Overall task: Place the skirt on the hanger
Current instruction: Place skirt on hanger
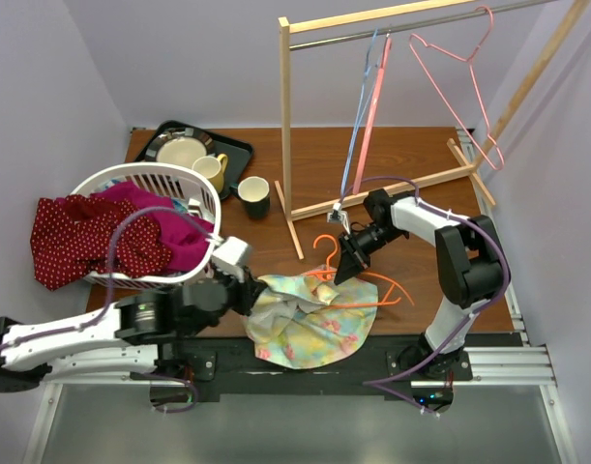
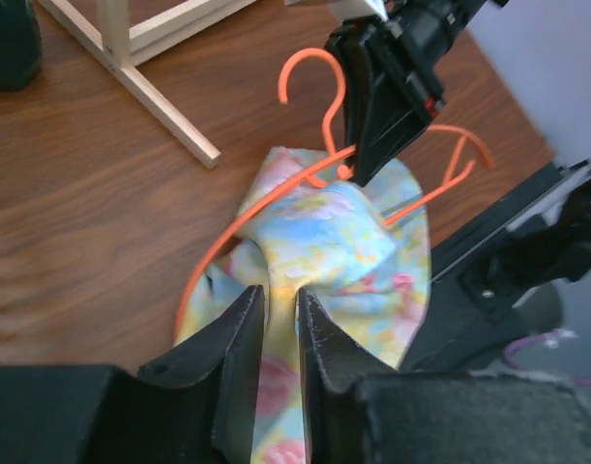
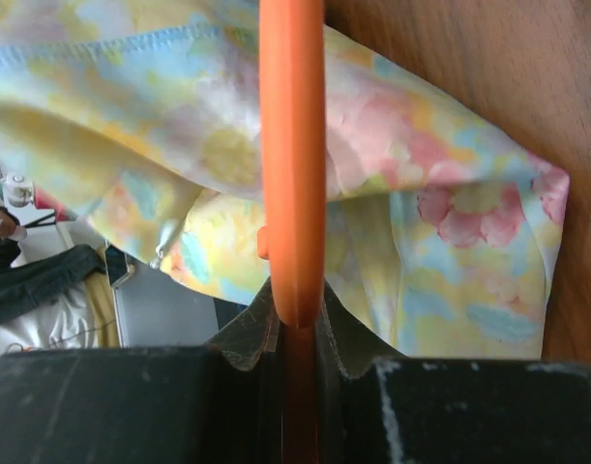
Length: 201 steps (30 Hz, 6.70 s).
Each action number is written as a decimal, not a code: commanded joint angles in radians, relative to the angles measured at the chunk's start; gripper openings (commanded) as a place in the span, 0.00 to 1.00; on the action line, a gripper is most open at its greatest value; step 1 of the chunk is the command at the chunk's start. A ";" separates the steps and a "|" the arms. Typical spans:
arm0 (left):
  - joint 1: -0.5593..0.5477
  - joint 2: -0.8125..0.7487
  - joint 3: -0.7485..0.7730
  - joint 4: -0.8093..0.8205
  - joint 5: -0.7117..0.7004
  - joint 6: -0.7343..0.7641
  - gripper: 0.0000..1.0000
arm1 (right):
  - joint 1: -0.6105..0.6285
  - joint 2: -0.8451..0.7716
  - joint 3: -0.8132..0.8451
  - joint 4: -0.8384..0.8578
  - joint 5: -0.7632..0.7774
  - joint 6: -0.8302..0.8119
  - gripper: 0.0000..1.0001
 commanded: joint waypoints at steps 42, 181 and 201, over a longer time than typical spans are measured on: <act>-0.138 1.082 0.533 0.007 -0.039 0.822 0.25 | 0.012 -0.068 -0.008 0.038 0.048 0.013 0.00; -0.037 0.130 -0.036 0.346 0.024 0.181 0.57 | 0.094 -0.795 0.291 -0.166 0.459 0.063 0.00; 0.388 0.123 0.064 0.283 0.267 -0.023 0.80 | 0.077 -0.828 0.173 -0.337 0.267 -0.297 0.00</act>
